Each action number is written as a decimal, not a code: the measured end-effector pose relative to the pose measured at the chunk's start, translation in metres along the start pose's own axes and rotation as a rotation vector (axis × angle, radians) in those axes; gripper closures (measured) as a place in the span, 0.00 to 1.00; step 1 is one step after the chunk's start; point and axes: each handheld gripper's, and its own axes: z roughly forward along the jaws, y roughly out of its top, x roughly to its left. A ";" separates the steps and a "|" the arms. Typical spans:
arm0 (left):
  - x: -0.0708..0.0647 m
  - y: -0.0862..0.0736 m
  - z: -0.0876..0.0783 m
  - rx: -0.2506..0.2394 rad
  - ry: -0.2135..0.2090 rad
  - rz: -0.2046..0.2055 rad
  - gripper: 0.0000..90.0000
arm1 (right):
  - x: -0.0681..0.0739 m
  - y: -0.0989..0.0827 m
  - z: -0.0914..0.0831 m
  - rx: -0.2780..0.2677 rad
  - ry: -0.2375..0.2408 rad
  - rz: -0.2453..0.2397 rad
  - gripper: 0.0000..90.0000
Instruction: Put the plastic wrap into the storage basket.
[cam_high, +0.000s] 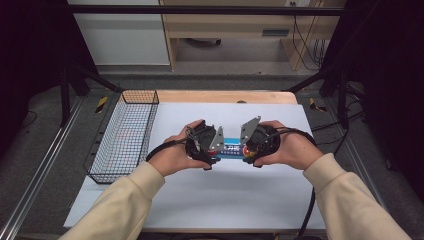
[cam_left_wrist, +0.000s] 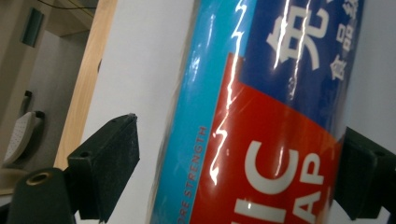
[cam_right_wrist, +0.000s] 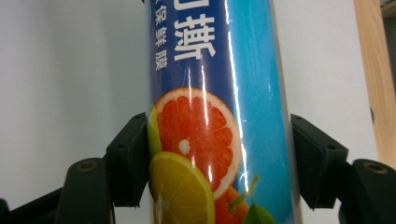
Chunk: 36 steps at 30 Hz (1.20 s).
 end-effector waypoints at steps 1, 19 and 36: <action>0.000 0.000 0.000 0.007 -0.004 0.009 0.18 | 0.000 0.000 0.000 0.001 0.003 0.003 0.35; -0.006 -0.007 -0.001 0.025 -0.033 0.017 0.31 | 0.002 0.003 0.008 -0.008 0.013 -0.017 0.34; -0.013 -0.046 0.002 0.081 -0.002 -0.115 0.32 | 0.023 -0.083 -0.005 -0.021 -0.201 0.179 0.06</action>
